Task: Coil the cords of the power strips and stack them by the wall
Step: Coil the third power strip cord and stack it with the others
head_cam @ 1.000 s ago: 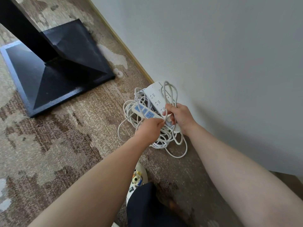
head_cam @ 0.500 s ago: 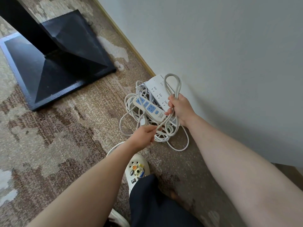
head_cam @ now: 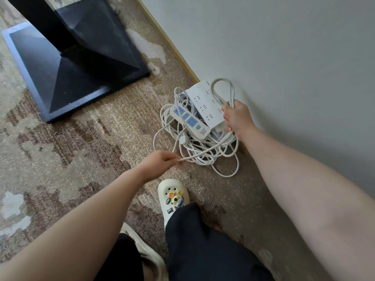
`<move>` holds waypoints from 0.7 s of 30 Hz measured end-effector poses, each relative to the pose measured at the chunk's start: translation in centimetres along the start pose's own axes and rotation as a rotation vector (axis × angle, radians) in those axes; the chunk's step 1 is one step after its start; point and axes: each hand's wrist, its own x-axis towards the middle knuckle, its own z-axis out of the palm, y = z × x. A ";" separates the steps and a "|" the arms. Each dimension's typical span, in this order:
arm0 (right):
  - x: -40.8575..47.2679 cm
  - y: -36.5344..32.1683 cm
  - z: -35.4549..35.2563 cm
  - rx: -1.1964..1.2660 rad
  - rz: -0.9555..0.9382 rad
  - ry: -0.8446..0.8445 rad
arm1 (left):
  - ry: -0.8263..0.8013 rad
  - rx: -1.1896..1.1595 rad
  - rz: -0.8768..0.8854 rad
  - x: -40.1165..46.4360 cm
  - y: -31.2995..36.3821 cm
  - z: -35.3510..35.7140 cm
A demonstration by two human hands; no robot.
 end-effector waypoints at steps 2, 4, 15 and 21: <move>0.2 0.0 -0.6 -0.067 -0.015 0.011 | 0.009 0.031 -0.052 -0.8 -1.6 -1.0; 0.4 0.1 -1.4 -0.100 -0.012 0.038 | 0.039 0.029 -0.132 -1.7 -3.5 -2.4; -1.9 -1.8 2.7 -0.401 -0.160 -0.272 | 0.182 0.163 0.047 1.4 5.2 -0.9; -2.9 -2.5 2.6 -0.271 -0.050 -0.401 | 0.183 0.217 0.094 3.6 9.7 0.5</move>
